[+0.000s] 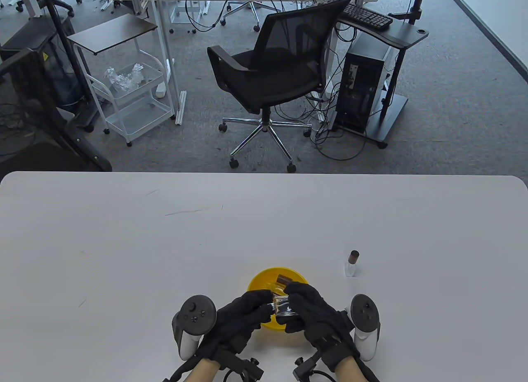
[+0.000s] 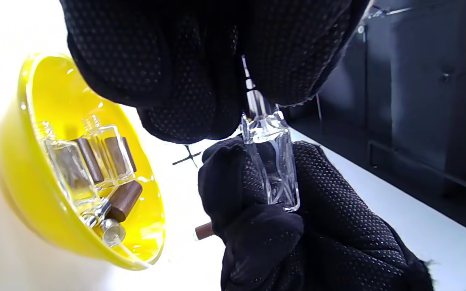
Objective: Assemble perfume bottles from components
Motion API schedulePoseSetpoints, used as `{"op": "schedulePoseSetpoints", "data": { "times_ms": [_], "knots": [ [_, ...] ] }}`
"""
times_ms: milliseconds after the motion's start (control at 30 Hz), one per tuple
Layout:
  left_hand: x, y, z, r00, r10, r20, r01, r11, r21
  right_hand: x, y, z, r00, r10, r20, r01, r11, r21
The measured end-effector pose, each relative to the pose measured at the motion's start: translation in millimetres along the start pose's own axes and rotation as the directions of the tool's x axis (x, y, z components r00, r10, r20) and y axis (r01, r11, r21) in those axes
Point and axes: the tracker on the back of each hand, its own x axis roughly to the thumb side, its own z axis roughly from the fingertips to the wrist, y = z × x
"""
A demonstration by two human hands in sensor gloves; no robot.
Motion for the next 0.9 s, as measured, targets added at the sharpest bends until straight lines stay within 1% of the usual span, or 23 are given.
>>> {"op": "schedulePoseSetpoints", "data": {
  "times_ms": [167, 267, 367, 533, 667, 800, 900],
  "knots": [
    [6, 2, 2, 0.995, -0.094, 0.044, 0.092, 0.995, 0.048, 1, 1, 0, 1.000, 0.026, -0.006, -0.026, 1.000, -0.001],
    [7, 0, 2, 0.994, -0.102, 0.047, 0.099, 0.994, 0.049, 1, -1, 0, 1.000, 0.024, -0.007, -0.024, 1.000, 0.001],
    [5, -2, 1, 0.993, -0.109, 0.052, 0.108, 0.994, 0.030, 0, -5, 0, 1.000, 0.017, -0.007, -0.017, 1.000, -0.008],
    [6, -2, 1, 0.989, -0.145, 0.031, 0.144, 0.989, 0.029, -1, -18, 0, 0.999, -0.032, -0.009, 0.032, 0.998, -0.055],
    [9, -2, 0, 0.976, -0.216, 0.029, 0.215, 0.976, 0.039, 0, -29, 0, 0.998, -0.056, -0.003, 0.055, 0.994, -0.095],
    [14, -7, -1, 0.917, -0.397, 0.035, 0.396, 0.918, 0.028, 1, -40, 1, 0.997, -0.075, 0.009, 0.075, 0.988, -0.133],
    [16, -12, -3, 0.874, -0.486, 0.018, 0.486, 0.874, 0.010, 1, -46, 2, 0.995, -0.094, 0.015, 0.095, 0.983, -0.155]
  ]
}}
